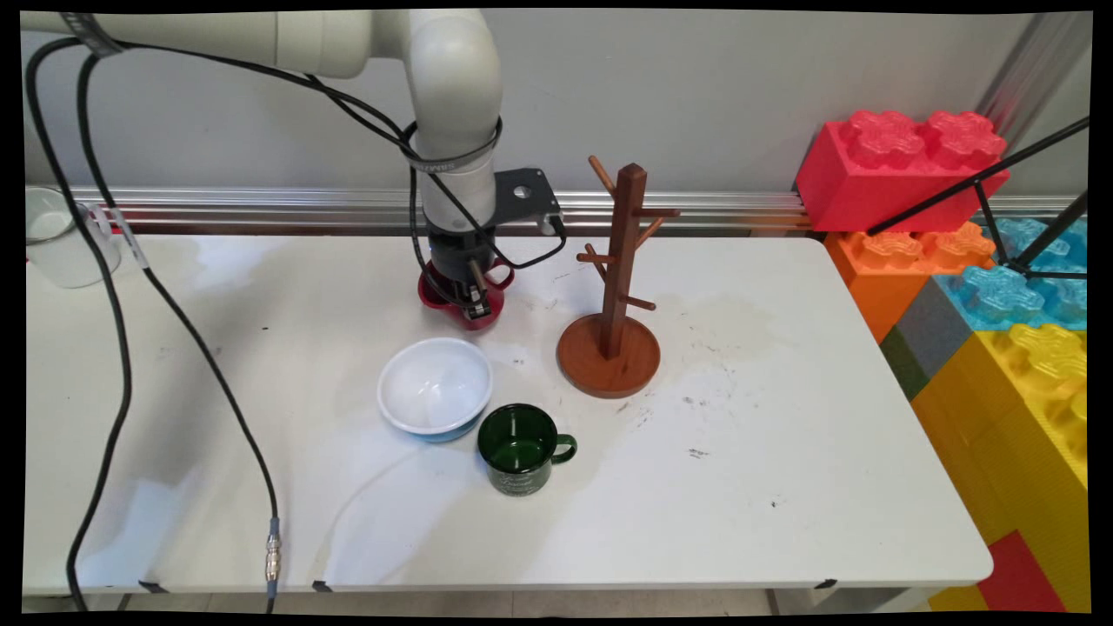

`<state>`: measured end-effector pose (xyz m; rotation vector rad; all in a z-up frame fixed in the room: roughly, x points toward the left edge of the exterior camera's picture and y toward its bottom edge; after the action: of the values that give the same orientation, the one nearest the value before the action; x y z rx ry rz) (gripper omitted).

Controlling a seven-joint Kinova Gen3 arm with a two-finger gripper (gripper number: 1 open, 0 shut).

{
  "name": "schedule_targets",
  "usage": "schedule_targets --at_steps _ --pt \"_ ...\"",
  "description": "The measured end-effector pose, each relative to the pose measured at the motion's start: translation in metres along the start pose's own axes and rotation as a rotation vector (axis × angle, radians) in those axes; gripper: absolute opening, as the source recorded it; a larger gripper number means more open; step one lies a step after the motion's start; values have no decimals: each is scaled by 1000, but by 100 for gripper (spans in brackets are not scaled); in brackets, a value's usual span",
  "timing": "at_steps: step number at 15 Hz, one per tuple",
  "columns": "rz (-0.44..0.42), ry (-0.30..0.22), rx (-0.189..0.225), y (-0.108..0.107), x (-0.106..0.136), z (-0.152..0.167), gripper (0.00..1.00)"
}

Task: Place the picked object on the table

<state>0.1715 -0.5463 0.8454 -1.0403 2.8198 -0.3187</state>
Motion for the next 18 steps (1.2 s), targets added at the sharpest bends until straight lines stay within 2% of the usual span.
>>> schedule_targets --at_steps 12,18 --pt "-19 -58 -8 4 8 11 0" --pt "-35 -67 -11 3 10 16 0"
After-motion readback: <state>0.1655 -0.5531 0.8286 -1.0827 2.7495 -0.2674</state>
